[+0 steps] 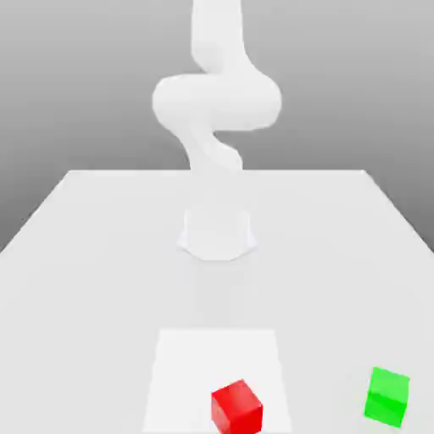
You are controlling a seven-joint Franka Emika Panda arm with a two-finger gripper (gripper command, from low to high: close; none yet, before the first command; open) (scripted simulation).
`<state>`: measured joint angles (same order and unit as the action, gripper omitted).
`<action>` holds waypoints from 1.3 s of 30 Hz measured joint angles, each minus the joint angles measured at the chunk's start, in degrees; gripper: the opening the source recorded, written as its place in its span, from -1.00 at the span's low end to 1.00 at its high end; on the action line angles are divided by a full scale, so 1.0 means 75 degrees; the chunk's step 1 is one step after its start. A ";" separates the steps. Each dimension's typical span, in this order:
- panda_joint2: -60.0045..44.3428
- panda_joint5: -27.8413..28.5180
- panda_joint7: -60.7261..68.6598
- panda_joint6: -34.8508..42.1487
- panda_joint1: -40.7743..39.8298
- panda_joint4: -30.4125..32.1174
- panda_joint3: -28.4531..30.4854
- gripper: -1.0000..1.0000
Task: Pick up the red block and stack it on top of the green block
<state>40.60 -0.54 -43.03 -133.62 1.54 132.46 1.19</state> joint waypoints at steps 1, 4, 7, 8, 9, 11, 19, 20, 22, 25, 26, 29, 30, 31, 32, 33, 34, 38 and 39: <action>-0.0301 -0.0038 0.0166 -0.0106 0.0081 0.0039 0.0062 0.00; -0.1154 -0.0146 0.0637 -0.0406 0.0306 0.0150 0.0236 0.00; -0.1988 -0.0266 0.1107 -0.0698 0.0499 0.0257 0.0379 0.00; -0.2266 -0.0305 0.1263 -0.0795 0.0561 0.0293 0.0423 0.00; -0.2544 -0.0344 0.1417 -0.0892 0.0616 0.0329 0.0461 0.00; -0.3099 -0.0426 0.1733 -0.1087 0.0716 0.0401 0.0525 0.00; -0.5310 -0.0608 0.2884 -0.1868 0.0905 0.0689 0.0542 0.00; -0.5584 -0.0596 0.3005 -0.1968 0.0921 0.0726 0.0534 0.00; -0.6128 -0.0537 0.3219 -0.2169 0.0920 0.0800 0.0526 0.00; -0.6936 -0.0345 0.3466 -0.2471 0.0913 0.0911 0.0515 0.00; -0.7208 -0.0334 0.3522 -0.2639 0.0906 0.0907 0.0502 0.00; -0.8036 -0.0438 0.3656 -0.3280 0.0840 0.0809 0.0407 0.00; -0.8313 -0.0481 0.3691 -0.3508 0.0799 0.0768 0.0357 0.00; -0.8485 -0.0509 0.3714 -0.3650 0.0775 0.0742 0.0327 -1.00; -0.8485 -0.0509 0.3714 -0.3650 0.0775 0.0742 0.0327 -1.00; -0.8485 -0.0508 0.3713 -0.3648 0.0775 0.0742 0.0327 -1.00; -0.8484 -0.0506 0.3711 -0.3645 0.0775 0.0742 0.0326 -1.00; -0.8474 -0.0496 0.3705 -0.3631 0.0773 0.0744 0.0325 -1.00; -0.8287 -0.0459 0.3678 -0.3475 0.0794 0.0774 0.0353 -1.00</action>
<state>-21.55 -3.98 -15.45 -159.69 7.49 138.27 3.83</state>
